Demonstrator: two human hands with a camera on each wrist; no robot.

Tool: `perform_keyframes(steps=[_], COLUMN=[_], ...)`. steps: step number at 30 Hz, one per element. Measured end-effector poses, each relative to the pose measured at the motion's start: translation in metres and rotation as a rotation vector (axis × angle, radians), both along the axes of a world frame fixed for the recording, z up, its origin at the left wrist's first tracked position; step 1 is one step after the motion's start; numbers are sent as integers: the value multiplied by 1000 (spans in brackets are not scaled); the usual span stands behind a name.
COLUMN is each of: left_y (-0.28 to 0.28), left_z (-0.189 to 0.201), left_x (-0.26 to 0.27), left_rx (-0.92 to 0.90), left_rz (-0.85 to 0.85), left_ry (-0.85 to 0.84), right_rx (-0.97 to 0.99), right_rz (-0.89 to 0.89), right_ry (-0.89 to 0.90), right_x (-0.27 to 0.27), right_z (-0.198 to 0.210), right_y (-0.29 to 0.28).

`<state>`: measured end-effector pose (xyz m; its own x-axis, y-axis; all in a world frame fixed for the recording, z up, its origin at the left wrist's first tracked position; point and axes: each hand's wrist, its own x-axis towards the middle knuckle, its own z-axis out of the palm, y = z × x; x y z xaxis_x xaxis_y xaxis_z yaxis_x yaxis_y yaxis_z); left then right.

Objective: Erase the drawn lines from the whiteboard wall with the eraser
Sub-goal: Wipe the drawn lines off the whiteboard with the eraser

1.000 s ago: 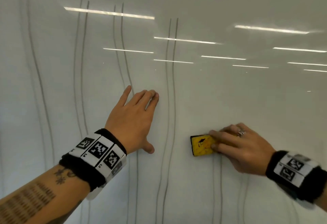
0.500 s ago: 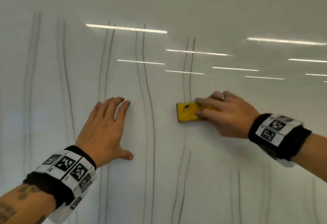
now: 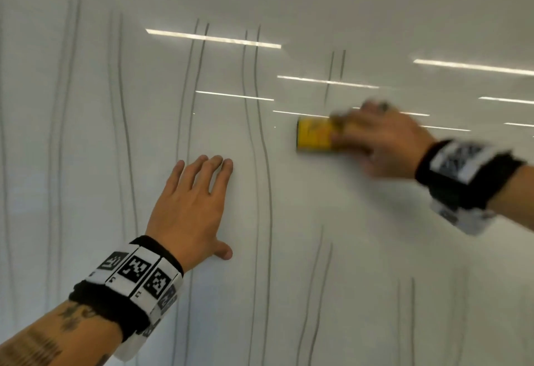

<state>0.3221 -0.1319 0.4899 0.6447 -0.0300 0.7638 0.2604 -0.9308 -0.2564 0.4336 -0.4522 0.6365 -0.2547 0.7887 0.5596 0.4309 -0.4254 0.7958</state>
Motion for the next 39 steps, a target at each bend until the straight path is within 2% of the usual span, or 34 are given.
perform_keyframes(steps=[3, 4, 5, 7, 10, 11, 12, 13, 14, 17, 18, 20, 22, 25, 27, 29, 30, 33, 34, 36, 39], left_y=[2, 2, 3, 2, 0, -1, -2, -1, 0, 5, 7, 9, 9, 7, 6, 5, 5, 5, 4, 2, 1], left_z=[0, 0, 0, 0, 3, 4, 4, 4, 4, 2, 2, 1, 1, 1, 1, 2, 3, 3, 3, 2, 2], left_x=[0, 0, 0, -2, -4, -5, -5, -4, -3, -2, -1, -1, -2, -2, -1, -1, -1, -2, -2, -3, -3], left_rx=[-7, -13, -18, -33, -48, -44, -35, -26, -27, -31, -29, -28, -25, -22, -23, -23, -23, -28, -31, -34, -30], left_rz=[-15, -18, -21, -28, -31, -30, -29, -30, -36, -66, -71, -74, -67, -54, -53, -52, -53, -59, -57, -49, -49], left_ry=[-6, -2, -1, 5, 9, 9, 11, 6, -5, -17, -21, -16, -11, -8, -8, -2, 0, -3, 1, 12, 9], right_rx=[586, 734, 796, 728, 266, 142, 66, 69, 159, 683, 752, 650, 437, 119, -106, -212, -176, 237, 347, 375, 25], right_rz=[32, 18, -11, -14, 69, 36, -1, -28, -35, -24, -42, -12, 90, 40, -35, -40, -31, 20, 32, 55, 27], right_ry=[108, 185, 243, 241, 149, 93, 43, -2, -11, 44, 88, 131, 139, 171, 126, 75, 44, 55, 89, 74, 75], right_x=[-3, -4, -7, -12, -8, -7, -7, -6, -6, -6, -7, -9, -10, -16, -16, -12, -7, -1, -3, -4, -14], right_z=[91, 102, 102, 76, 1, -9, -1, 17, 40, 106, 110, 77, 4, -124, -161, -145, -124, -50, -39, -56, -126], right_y=[6, 12, 21, 41, 50, 46, 39, 34, 31, 22, 26, 39, 41, 23, 11, 2, 2, 0, 1, 9, 22])
